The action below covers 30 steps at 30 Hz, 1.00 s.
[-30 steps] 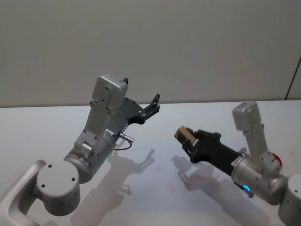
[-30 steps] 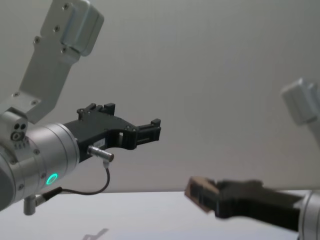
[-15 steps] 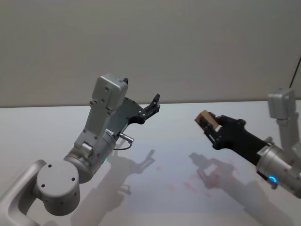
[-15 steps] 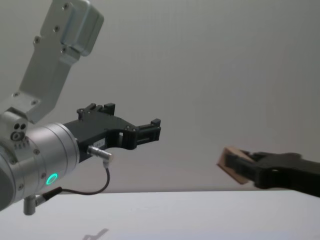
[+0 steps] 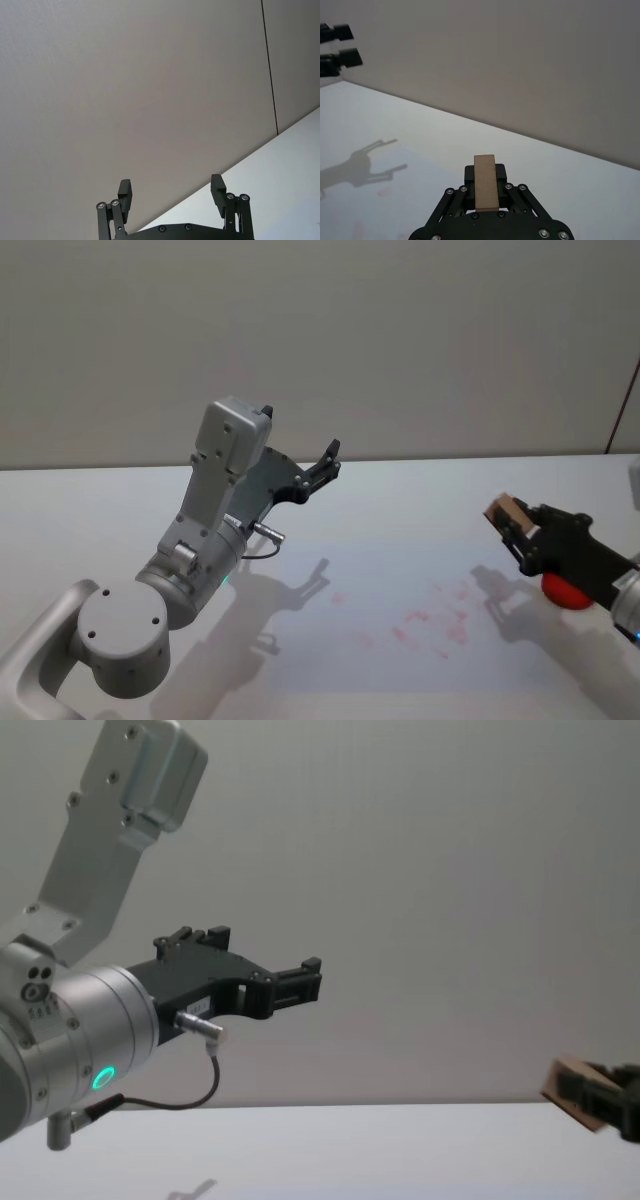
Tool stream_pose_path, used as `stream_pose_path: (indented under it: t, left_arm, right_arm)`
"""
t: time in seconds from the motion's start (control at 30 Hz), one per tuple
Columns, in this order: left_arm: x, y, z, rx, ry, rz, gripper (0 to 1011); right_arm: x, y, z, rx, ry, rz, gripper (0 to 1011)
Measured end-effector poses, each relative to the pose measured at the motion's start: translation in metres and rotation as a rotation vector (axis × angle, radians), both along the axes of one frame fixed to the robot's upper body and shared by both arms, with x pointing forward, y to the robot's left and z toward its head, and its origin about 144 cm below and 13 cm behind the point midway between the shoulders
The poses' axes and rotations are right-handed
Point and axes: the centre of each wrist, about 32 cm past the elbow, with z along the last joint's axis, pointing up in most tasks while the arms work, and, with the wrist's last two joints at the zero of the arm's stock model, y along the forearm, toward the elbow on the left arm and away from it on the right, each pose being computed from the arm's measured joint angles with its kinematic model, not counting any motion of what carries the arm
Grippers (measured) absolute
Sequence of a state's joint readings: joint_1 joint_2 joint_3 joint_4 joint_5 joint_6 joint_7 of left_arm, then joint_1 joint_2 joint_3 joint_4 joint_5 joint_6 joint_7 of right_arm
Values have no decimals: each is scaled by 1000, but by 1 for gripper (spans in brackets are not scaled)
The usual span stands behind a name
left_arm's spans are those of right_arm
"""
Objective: Use the one hand to pick up the stamp and affix it onto the A4 paper.
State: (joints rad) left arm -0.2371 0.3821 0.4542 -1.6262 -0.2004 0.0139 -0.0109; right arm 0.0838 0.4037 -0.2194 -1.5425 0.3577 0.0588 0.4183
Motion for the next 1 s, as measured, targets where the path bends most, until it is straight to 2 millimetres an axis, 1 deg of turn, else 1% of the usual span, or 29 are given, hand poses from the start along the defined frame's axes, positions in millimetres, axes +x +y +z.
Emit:
stream_pose_path:
  t: [0.27, 0.53, 1.0]
  left_arm:
    - [0, 0, 0, 0, 0, 0, 1001]
    - [0, 0, 0, 0, 0, 0, 1001]
    - [0, 0, 0, 0, 0, 0, 1001]
  right_arm:
    - [-5, -20, -12, -68, 43, -56, 220]
    - [-8, -33, -22, -118, 79, -98, 220]
    - [-10, -44, -30, -155, 102, -133, 220]
